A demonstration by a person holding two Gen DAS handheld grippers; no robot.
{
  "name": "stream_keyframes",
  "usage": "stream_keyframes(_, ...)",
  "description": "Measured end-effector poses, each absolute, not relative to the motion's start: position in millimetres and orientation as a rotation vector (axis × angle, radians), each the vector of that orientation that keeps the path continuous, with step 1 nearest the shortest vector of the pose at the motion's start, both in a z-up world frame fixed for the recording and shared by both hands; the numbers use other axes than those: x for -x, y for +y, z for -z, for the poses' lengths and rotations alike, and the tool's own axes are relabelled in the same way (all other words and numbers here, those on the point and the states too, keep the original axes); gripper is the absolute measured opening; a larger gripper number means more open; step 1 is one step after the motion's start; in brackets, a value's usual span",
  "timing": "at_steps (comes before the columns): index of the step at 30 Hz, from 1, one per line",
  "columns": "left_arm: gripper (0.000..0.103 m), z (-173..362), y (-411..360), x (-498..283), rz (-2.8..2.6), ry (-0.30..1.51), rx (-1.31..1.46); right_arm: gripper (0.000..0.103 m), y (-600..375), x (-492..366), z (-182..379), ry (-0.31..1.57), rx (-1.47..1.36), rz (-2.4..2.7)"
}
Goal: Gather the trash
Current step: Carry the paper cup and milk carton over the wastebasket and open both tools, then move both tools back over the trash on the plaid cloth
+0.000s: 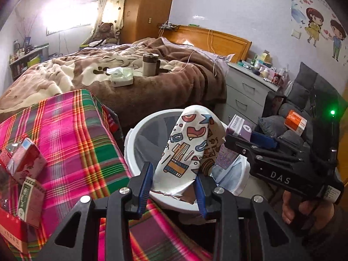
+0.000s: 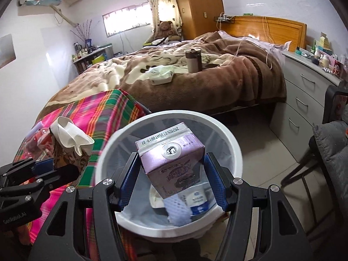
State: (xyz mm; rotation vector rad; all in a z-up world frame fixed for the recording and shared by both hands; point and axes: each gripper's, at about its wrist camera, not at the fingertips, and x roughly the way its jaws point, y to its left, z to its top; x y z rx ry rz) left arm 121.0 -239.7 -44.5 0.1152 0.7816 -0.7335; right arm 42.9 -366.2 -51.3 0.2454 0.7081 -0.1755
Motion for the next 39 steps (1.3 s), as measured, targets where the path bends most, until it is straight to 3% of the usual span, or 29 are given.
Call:
stream_keyframes(14,0.038,57,-263,-135,0.751,0.828,-0.11,0.065,-381,-54,70,0.779,-0.25,0.2)
stream_keyframes(17,0.051,56,-256,-135,0.737,0.821,-0.096,0.076,-380,-52,70,0.78,-0.236,0.204)
stream_keyframes(29,0.054,37,-211,-122,0.672,0.771,-0.062,0.076,-354,-43,46,0.704,-0.225,0.171)
stream_keyframes(34,0.07,28,-176,-112,0.623,0.732,-0.038,0.076,-330,-42,37,0.677,-0.208,0.121)
stream_keyframes(39,0.071,23,-139,-103,0.565,0.708,-0.031,0.076,-300,-45,29,0.656,-0.177,0.062)
